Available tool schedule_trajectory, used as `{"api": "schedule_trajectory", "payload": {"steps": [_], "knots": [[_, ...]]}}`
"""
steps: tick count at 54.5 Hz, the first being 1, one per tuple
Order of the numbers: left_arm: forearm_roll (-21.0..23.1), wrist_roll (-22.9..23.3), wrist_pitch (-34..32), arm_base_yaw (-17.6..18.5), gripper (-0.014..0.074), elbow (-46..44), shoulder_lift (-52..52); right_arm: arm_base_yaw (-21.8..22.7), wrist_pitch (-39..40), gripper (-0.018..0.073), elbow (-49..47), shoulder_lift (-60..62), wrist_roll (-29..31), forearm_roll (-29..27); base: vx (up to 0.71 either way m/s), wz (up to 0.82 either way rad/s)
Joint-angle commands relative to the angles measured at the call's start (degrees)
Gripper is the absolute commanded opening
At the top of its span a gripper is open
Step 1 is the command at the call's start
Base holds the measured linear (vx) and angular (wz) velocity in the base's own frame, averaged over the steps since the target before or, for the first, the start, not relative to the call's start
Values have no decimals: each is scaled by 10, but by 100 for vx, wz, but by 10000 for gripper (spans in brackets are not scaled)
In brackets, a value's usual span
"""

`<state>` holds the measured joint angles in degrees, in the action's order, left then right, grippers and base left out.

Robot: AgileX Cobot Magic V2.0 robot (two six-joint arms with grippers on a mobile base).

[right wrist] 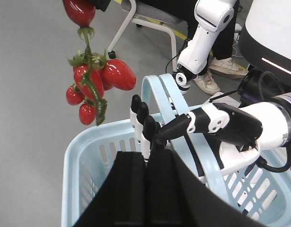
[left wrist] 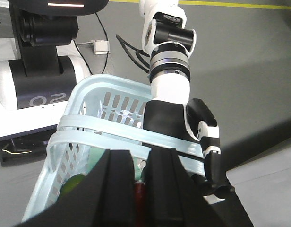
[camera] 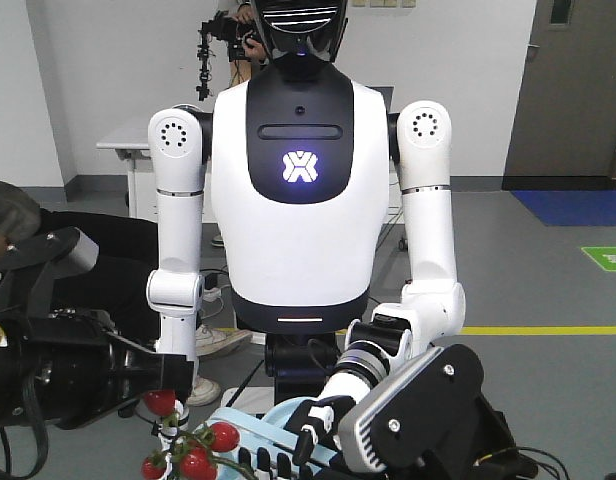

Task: Pick snacks and fruit into basket
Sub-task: 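Lower the left gripper with the chili peppers toward the basket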

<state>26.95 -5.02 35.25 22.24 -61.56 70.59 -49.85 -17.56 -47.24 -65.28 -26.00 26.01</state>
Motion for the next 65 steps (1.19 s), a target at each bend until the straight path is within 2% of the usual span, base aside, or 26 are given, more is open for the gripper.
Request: {"api": "schedule_trajectory", "payload": {"steps": [1, 41, 50, 65], "knots": [[11, 16, -35, 0, 2, -16, -13, 2, 35, -8, -17, 15, -2, 11, 0, 0], [11, 25, -57, 0, 24, 4, -12, 2, 31, -8, -17, 15, -2, 11, 0, 0], [11, 25, -60, 0, 82, 4, -12, 2, 31, -8, -17, 15, -2, 11, 0, 0], [12, 25, -74, 0, 264, 4, -12, 2, 33, -8, -17, 15, -2, 11, 0, 0]]}}
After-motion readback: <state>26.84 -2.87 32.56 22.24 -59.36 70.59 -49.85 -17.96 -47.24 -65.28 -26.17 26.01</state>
